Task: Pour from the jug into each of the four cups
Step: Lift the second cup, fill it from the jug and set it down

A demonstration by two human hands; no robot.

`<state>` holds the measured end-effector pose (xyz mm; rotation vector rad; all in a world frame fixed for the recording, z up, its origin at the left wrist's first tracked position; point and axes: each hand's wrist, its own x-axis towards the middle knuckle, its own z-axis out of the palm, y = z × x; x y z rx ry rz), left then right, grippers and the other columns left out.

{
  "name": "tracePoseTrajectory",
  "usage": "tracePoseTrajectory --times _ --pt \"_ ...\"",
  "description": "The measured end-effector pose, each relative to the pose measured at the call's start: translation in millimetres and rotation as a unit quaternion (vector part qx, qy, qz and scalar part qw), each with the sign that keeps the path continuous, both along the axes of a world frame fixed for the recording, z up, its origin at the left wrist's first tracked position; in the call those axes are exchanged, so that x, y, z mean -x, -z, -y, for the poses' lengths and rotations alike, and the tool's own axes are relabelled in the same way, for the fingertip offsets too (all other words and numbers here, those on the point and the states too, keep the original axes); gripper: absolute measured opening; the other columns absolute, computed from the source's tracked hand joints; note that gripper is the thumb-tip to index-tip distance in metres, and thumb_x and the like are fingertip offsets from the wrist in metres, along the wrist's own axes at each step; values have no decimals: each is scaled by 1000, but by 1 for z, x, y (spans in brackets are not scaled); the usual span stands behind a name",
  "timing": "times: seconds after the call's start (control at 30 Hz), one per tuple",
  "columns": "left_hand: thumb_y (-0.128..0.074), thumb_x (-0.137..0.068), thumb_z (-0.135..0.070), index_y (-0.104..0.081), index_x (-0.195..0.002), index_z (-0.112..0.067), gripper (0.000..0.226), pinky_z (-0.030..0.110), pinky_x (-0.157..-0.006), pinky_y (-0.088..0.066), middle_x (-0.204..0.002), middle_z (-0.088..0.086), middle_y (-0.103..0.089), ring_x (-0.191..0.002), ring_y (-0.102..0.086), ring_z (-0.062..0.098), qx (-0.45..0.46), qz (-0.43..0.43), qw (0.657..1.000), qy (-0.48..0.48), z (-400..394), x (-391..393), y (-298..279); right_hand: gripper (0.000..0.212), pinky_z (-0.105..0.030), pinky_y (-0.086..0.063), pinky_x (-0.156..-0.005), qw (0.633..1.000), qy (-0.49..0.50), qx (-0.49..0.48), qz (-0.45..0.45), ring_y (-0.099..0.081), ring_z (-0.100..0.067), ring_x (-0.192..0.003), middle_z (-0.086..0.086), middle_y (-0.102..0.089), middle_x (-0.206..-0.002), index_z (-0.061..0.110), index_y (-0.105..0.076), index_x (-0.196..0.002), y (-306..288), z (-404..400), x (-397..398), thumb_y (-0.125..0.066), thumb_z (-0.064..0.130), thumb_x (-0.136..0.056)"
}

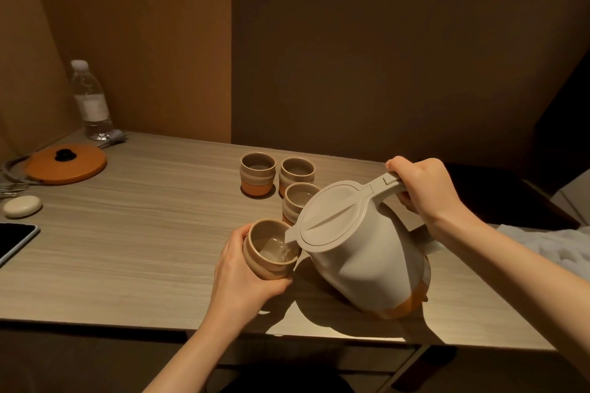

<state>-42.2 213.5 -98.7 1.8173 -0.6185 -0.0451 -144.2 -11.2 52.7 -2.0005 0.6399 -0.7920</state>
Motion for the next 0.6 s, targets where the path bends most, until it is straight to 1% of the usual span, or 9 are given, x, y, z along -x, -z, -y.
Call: tracePoseTrajectory --times 0.13,0.3,0.43,0.6 --pt "-95 -43 -24 -42 -123 -35 96 19 -86 -41 -119 -11 -56 -112 -52 9 0 0 1000 1 1 1 -1 44 -29 -32 -52 1000 -2 4 0 -38 -12 -43 -10 -45 -48 7 -52 -46 0 0 0 -54 22 -87" --pt "-95 -43 -25 -42 -122 -36 95 21 -87 -43 -118 -12 -56 -112 -52 9 2 0 1000 0 0 1 0 45 -30 -33 -54 1000 -1 8 0 -41 -15 -48 -12 -48 -51 7 -53 -46 0 0 -2 -54 23 -88" --pt "-95 -42 -27 -41 -121 -38 96 24 -88 -44 -118 -13 -56 -112 -52 8 2 -3 1000 -1 -1 1 1 47 -29 -33 -52 1000 -4 10 1 -39 -14 -45 -7 -45 -46 9 -51 -43 -1 -2 -2 -54 22 -88" --pt "-95 -43 -27 -42 -123 -35 97 25 -89 -44 -119 -11 -56 -112 -52 10 -2 -2 1000 -2 -1 0 3 48 -30 -32 -53 1000 -5 11 3 -39 -15 -44 -5 -45 -43 11 -50 -41 -2 -4 -3 -54 21 -88"
